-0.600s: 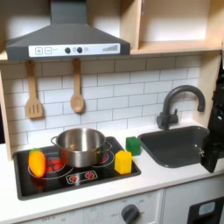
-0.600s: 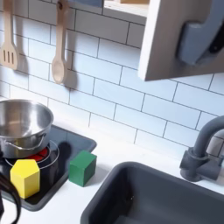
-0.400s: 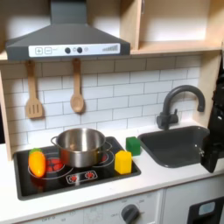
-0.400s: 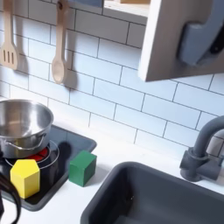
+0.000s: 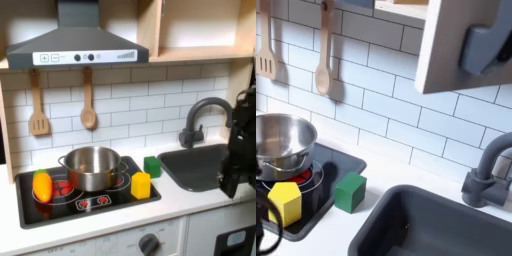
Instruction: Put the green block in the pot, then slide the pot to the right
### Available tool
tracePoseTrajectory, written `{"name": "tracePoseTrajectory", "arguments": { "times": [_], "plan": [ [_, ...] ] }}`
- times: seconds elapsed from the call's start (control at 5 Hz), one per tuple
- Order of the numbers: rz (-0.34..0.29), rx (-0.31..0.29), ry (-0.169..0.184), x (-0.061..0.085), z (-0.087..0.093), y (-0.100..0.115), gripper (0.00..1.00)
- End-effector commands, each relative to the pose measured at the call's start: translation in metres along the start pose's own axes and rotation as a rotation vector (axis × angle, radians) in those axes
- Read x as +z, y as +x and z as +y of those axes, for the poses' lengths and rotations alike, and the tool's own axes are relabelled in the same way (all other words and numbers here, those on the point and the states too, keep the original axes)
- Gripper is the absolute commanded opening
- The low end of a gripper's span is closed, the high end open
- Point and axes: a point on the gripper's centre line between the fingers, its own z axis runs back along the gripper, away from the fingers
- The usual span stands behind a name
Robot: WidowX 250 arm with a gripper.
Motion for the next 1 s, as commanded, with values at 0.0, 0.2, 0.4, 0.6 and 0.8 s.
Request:
{"name": "tracePoseTrajectory", "arguments": {
  "times": [0.0,0.2,0.4,0.6,0.8],
  "plan": [
    [-0.013,-0.005,0.004,-0.014,0.008,0.023,1.0],
    [-0.017,-0.004,0.01,-0.024,0.013,0.04,1.0],
    [-0.032,-0.012,0.022,-0.035,0.017,0.056,1.0],
    [-0.047,-0.018,0.007,-0.044,0.019,0.073,1.0],
    [-0.056,-0.018,0.019,-0.053,0.021,0.087,1.0]
  ]
}}
